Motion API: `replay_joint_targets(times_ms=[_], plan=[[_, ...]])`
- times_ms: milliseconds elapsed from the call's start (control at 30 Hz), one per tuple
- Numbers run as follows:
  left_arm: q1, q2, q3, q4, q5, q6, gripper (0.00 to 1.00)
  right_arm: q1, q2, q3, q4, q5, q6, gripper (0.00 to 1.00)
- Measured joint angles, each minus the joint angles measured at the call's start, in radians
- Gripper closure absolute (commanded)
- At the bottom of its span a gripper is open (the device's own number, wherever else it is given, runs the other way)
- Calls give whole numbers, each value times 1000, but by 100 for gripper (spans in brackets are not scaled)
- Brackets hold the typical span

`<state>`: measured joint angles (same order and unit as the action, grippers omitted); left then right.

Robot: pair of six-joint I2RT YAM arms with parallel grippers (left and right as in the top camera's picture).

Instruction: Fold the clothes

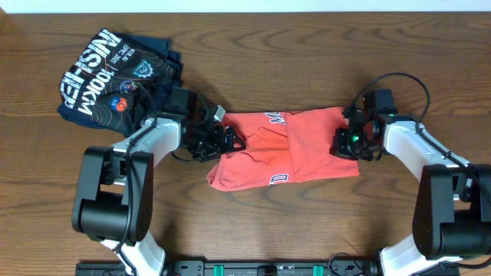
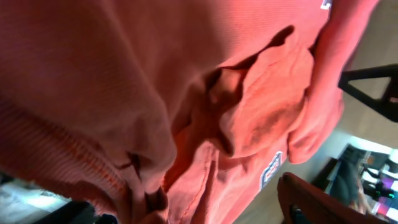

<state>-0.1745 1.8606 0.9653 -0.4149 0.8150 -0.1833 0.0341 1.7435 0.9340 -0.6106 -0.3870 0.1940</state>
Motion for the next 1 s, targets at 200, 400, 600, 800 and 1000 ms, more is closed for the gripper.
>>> replay_joint_targets(times_ms=[200, 400, 600, 800, 1000], plan=[[-1, 19, -4, 9, 17, 4, 47, 0, 0, 0, 1, 2, 0, 99], [-4, 38, -18, 41, 48, 5, 61, 0, 0, 0, 0, 2, 0, 99], [-3, 42, -22, 43, 85, 13, 29, 0, 0, 0, -2, 2, 0, 99], [54, 21, 1, -74, 123, 19, 8, 0, 0, 0, -6, 3, 0, 99], [197, -2, 0, -123, 83, 28, 5, 0, 0, 0, -6, 2, 0, 99]])
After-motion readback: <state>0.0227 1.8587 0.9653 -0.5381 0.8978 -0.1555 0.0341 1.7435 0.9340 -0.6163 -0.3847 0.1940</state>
